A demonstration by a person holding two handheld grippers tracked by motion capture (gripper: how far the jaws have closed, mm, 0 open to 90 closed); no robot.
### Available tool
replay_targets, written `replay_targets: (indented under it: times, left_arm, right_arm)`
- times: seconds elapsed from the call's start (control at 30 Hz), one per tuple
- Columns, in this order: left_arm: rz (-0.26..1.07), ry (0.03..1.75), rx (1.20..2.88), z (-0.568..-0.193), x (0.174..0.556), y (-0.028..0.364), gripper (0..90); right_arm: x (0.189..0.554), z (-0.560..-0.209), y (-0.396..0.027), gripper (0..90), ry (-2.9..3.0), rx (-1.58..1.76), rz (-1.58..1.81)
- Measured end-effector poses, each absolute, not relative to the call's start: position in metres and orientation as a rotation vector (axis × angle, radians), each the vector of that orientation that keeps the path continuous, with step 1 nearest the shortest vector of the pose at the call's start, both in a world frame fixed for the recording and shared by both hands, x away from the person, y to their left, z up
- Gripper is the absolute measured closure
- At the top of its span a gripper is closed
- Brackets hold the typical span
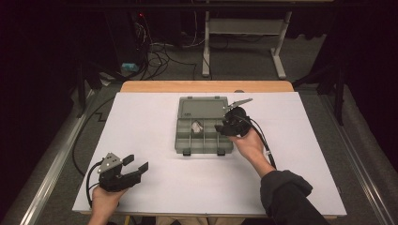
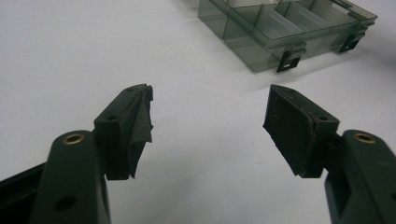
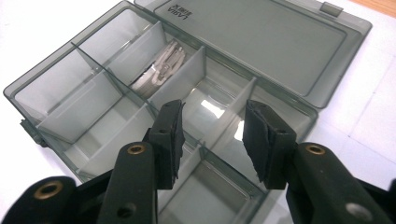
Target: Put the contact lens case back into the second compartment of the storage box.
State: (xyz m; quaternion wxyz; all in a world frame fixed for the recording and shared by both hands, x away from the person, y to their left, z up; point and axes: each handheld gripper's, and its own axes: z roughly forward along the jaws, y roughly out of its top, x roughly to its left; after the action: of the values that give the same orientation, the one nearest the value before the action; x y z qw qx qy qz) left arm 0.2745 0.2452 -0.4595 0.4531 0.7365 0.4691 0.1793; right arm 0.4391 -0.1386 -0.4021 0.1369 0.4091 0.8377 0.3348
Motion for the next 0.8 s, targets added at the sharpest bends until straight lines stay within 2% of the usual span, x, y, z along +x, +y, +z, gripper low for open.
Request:
replay_targets:
  times: [0.8]
  left_arm:
    - [0.44, 1.162, 1.818, -0.459, 0.274, 0.246, 32.2]
  right_arm:
    - [0.44, -0.416, -0.173, 60.2, 2.393, 1.333, 0.967]
